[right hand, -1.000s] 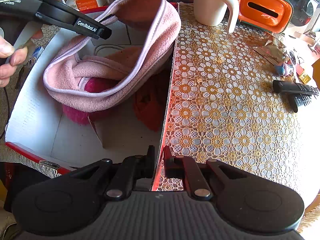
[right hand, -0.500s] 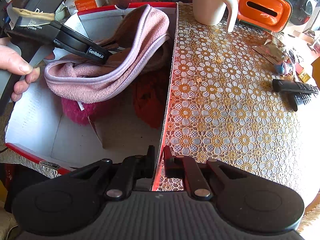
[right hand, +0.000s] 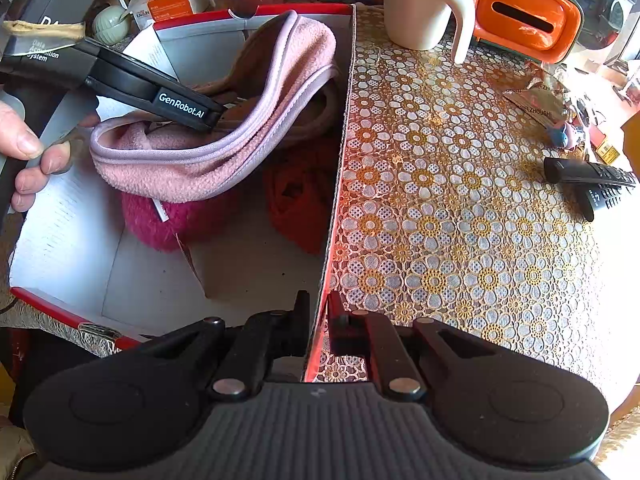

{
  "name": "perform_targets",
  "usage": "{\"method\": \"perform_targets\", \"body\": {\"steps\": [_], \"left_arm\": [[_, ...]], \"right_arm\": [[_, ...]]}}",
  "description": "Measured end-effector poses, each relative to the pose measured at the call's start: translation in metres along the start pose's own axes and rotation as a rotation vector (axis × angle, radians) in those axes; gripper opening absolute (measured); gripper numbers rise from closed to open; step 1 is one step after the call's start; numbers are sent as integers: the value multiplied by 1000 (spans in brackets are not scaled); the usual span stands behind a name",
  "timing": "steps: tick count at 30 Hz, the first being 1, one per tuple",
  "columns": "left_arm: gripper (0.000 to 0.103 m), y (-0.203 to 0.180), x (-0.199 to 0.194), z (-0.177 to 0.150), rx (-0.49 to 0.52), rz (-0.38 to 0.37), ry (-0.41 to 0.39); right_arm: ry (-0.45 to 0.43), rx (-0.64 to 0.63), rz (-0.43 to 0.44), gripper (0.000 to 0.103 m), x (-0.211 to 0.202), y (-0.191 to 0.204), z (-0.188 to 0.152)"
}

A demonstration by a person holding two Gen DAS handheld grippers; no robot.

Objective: Organize objects
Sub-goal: 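Open the left gripper to drop the pink pouch over the ball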

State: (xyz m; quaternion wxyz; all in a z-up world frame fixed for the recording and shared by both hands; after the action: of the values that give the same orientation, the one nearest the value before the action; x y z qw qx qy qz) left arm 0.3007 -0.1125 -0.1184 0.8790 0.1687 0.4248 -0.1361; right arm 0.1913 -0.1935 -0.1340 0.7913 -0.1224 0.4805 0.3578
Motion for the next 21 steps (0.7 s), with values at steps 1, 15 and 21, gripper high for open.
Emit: {"method": "perform_targets", "body": {"steps": [1,15,21], "left_arm": [[75,1,-3,0,-2,-6,-6],[85,25,-78,-7,-36,-34,-134],[89,51,-114,-19,-68,-30,-184]], "right_arm": [[0,0,-1,8,0,0,0],[3,1,-2,8,0,1,0],[6,-4,-3,8,0,2,0]]}}
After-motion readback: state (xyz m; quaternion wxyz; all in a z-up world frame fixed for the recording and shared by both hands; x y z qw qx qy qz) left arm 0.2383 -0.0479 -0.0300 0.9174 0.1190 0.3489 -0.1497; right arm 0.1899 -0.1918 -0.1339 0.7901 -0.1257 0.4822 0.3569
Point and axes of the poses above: each gripper's, at about its wrist camera, not at the fingertips, and x roughly the way its jaws point, y to its left, z to its top, the point moved 3 cm from there along x, roughly the way its jaws point, and after that the axes turned 8 degrees about -y, right-handed, at the moved point
